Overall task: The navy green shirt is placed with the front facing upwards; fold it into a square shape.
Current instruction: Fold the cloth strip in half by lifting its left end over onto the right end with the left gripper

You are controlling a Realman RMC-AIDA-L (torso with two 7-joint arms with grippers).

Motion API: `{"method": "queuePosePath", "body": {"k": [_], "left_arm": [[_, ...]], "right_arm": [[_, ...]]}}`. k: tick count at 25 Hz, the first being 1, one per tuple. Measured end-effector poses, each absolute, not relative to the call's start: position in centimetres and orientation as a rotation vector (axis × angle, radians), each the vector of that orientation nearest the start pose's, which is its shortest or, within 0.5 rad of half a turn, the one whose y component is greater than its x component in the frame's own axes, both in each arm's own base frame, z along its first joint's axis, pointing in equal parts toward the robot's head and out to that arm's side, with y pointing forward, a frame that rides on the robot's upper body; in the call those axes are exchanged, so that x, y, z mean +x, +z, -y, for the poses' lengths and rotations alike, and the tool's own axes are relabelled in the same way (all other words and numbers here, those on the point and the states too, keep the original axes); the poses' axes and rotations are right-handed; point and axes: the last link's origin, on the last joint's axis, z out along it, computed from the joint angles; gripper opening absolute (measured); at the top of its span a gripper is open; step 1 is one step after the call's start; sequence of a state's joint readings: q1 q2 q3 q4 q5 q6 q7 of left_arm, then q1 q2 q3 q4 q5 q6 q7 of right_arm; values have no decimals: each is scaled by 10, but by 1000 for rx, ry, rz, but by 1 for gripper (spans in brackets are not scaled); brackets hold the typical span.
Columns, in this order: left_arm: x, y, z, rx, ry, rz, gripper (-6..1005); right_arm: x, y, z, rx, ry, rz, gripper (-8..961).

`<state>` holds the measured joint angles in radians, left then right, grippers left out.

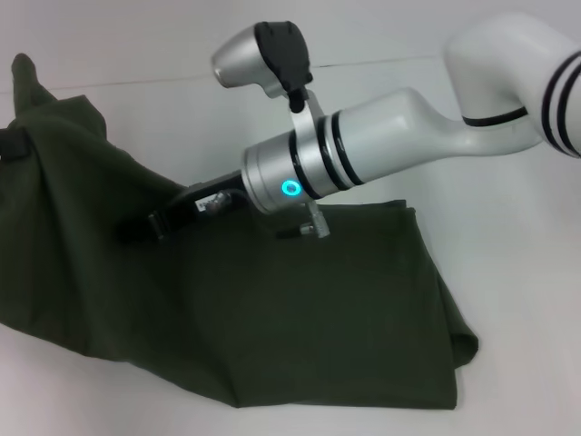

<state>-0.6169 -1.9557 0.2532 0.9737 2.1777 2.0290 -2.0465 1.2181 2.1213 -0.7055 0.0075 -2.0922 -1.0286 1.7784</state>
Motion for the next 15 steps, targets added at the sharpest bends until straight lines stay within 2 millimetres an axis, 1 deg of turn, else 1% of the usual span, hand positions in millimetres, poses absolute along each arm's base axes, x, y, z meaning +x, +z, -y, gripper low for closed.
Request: {"method": "queuePosePath", "body": {"k": [5, 8, 11, 15], "left_arm": [[-245, 137, -325, -2614, -853, 1156, 23], [-245, 136, -325, -2616, -852, 1156, 23], [-246, 138, -325, -2605, -861, 1159, 24], [-246, 140, -324, -2588, -886, 1161, 24]], "right_arm": [[88, -147, -386, -2919, 449, -1101, 78], [90, -147, -385, -2916, 452, -1113, 79], [104, -143, -384, -2881, 477, -1170, 81], [128, -129, -385, -2801, 590, -1253, 83]]}}
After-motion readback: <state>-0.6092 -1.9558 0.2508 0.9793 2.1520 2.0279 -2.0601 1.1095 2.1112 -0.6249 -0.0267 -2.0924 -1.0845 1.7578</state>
